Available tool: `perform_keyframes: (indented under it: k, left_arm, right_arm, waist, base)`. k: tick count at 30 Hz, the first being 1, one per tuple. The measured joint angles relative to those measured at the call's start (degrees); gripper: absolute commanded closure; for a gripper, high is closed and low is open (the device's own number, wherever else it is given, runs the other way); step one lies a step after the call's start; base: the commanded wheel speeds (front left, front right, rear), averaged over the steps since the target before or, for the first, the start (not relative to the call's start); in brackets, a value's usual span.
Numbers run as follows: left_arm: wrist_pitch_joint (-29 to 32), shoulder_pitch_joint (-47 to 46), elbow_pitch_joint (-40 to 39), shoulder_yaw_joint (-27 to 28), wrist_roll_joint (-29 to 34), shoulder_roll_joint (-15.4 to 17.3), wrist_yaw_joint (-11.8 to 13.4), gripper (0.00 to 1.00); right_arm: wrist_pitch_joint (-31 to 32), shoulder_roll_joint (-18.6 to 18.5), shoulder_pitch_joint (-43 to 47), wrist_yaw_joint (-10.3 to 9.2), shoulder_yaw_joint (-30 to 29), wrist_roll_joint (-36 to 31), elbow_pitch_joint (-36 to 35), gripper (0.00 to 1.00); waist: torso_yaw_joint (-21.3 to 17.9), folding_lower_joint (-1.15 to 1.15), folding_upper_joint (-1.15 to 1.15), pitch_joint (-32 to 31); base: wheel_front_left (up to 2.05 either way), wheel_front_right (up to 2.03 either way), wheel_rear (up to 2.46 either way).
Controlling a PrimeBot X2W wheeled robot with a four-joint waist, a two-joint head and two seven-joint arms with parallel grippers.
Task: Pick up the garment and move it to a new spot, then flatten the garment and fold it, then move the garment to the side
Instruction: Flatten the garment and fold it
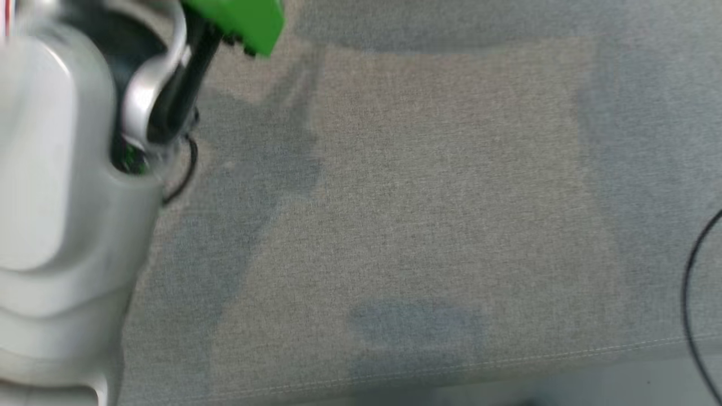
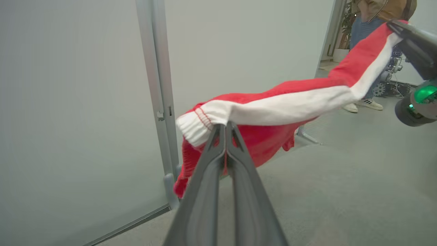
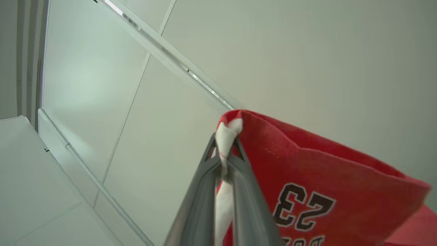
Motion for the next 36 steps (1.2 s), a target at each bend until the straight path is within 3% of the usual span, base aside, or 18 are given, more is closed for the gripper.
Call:
perform_keyframes:
  k: [3, 6, 11, 16, 26, 34, 35, 36]
  left_arm:
    - [-5.6, 9.8, 3.3, -1.0, 0.7, 0.8, -0.9, 1.00]
    - [-10.4, 20.2, 5.9, -2.0, 0.8, 0.6, -0.9, 1.00]
    - [-18.9, 32.5, 9.7, -1.6, 0.3, 0.6, -0.8, 1.00]
    - [-23.7, 39.9, 11.3, -1.1, -2.4, -0.6, -1.2, 1.00]
    - [-29.9, 50.8, 12.9, -1.1, -6.5, -2.0, -1.6, 1.00]
    - [-30.3, 54.7, 13.6, -5.0, -7.8, -2.0, -4.0, 1.00]
    - [-30.0, 54.7, 13.5, -5.7, -7.8, -2.0, -4.4, 0.90]
    - [-29.9, 54.6, 13.5, -6.2, -7.6, -2.0, -4.5, 0.68]
  right_arm:
    - [0.3, 1.9, 6.8, 0.32, 4.4, -1.2, 2.8, 1.00]
    - [0.2, 1.7, 19.7, 0.42, 6.4, -2.1, 8.0, 1.00]
    - [-0.6, 3.2, 34.2, 3.91, 6.8, -1.4, 14.5, 1.00]
    - [-1.0, 3.7, 38.8, 6.19, 5.8, -0.8, 16.6, 1.00]
    - [-2.1, 1.3, 48.5, 8.43, 3.4, -1.8, 18.9, 1.00]
    - [-2.2, -0.1, 52.4, 8.49, 2.9, -3.0, 18.6, 1.00]
    - [-2.2, -0.1, 52.4, 8.50, 3.1, -3.1, 18.5, 1.00]
    - [-2.2, 0.1, 52.4, 8.50, 3.4, -3.2, 18.1, 1.00]
  waist:
    - [0.2, 0.00, 0.00, 2.0]
    - [0.0, 0.00, 0.00, 3.1]
    - [-0.4, 0.00, 0.00, 2.2]
    - [-0.7, 0.00, 0.00, -0.9]
    - [-0.4, -0.01, 0.00, -8.3]
    - [0.9, -0.01, 0.00, -13.0]
    - [1.1, -0.01, 0.00, -13.4]
    - [1.3, -0.01, 0.00, -13.8]
  base:
    - [0.00, 0.00, 0.00]
    - [0.00, 0.00, 0.00]
    - [0.00, 0.00, 0.00]
    - [0.00, 0.00, 0.00]
    - [0.00, 0.00, 0.00]
    - [0.00, 0.00, 0.00]
    - [0.00, 0.00, 0.00]
    - [0.00, 0.00, 0.00]
